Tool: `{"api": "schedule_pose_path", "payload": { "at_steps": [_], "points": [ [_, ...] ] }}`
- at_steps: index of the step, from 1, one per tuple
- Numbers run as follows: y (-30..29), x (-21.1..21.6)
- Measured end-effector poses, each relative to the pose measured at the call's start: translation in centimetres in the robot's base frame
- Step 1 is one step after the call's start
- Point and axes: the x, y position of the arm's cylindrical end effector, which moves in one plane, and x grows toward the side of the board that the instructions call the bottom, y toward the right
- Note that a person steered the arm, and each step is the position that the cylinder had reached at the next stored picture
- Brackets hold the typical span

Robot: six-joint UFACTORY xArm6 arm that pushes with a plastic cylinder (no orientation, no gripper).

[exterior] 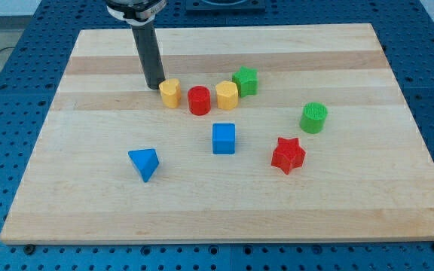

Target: Touch the top of blue cube

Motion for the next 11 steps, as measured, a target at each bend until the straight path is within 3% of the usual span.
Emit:
{"api": "schedule_pose_path", "payload": {
  "at_steps": [3,4,5,6,7,10,11],
  "points": [
    [2.5,0.6],
    [-2.5,1.0],
    [-8.2,5.0],
    [-6.7,9.6],
    [-1.5,11.1],
    [18.1,9.5],
    [19.6,11.7]
  ]
}}
